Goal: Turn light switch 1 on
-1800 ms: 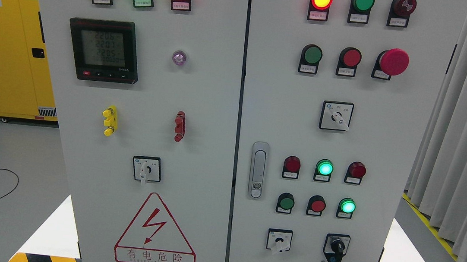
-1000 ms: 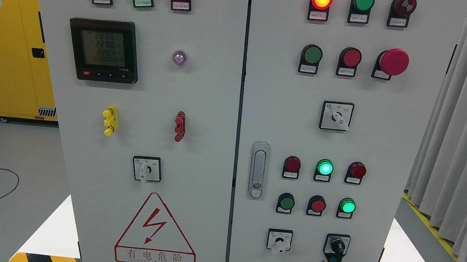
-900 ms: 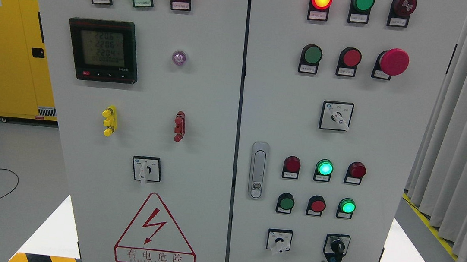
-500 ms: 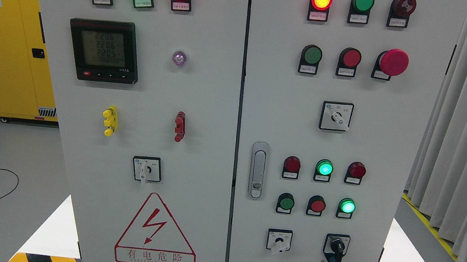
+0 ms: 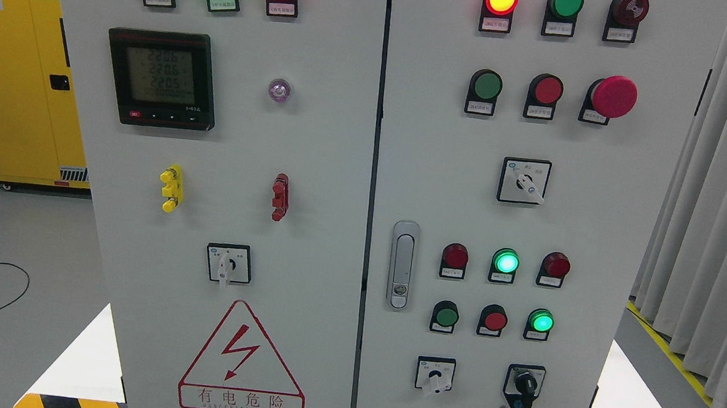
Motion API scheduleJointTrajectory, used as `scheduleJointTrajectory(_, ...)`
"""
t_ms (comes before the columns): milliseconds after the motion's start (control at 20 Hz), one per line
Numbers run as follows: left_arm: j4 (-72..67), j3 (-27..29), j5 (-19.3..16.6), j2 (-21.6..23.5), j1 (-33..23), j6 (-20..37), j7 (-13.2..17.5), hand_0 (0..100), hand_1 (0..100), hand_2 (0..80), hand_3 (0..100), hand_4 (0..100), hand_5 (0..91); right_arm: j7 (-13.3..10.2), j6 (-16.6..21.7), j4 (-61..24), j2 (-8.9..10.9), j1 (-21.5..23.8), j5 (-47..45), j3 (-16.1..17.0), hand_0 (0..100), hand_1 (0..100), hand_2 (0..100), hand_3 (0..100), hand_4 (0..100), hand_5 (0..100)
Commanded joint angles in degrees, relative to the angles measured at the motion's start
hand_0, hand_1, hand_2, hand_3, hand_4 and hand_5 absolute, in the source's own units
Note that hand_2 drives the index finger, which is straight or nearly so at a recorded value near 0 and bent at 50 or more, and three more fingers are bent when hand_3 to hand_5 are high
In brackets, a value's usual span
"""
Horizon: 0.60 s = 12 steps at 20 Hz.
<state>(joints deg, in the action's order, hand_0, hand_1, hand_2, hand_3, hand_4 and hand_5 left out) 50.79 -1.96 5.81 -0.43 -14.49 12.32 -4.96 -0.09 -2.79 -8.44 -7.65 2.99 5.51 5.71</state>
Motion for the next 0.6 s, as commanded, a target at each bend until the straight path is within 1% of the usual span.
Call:
scheduleJointTrajectory(0,34.08,0.03,-0.18,1.57,-2.48,0.07,-3.04,25,37,27.4,40,62,53.0,0.01,-0.02,0.01,0.0,0.0,0.03,0.0,0,50,4,0,0,0)
scheduleJointTrajectory(100,37.43,-0.15,-0.18,1.48,-2.57,0.07,-3.39,22,40,32.0,41,64,54.5,0.01,-0.02,0.01,0.0,0.0,0.03,0.0,0,50,4,0,0,0)
scheduleJointTrajectory(150,39.01,-0.15,-0.18,1.48,-2.57,0.07,-3.31,20,44,40.9,49,69,58.1,0.01,-0.02,0.01,0.0,0.0,0.03,0.0,0,50,4,0,0,0)
scheduleJointTrajectory(200,40.34,-0.15,-0.09,1.48,-2.57,0.16,-3.22,19,46,41.8,49,69,58.3,0.01,-0.02,0.01,0.0,0.0,0.03,0.0,0,50,4,0,0,0)
scheduleJointTrajectory(300,43.58,-0.24,-0.01,1.05,-2.48,0.24,-3.22,16,52,50.4,58,72,59.3,0.01,-0.02,0.01,0.0,0.0,-0.06,0.0,0,50,4,0,0,0)
scheduleJointTrajectory(400,47.1,-0.33,-0.09,0.26,-2.56,0.24,-3.31,15,56,53.1,64,73,59.1,0.01,-0.02,0.01,0.0,0.0,0.03,0.0,0,50,4,0,0,0)
scheduleJointTrajectory(550,50.53,-0.68,-0.27,-0.45,-2.39,0.24,-3.31,14,58,54.9,70,75,60.2,0.01,-0.02,0.01,0.0,0.0,0.03,0.0,0,50,4,0,0,0)
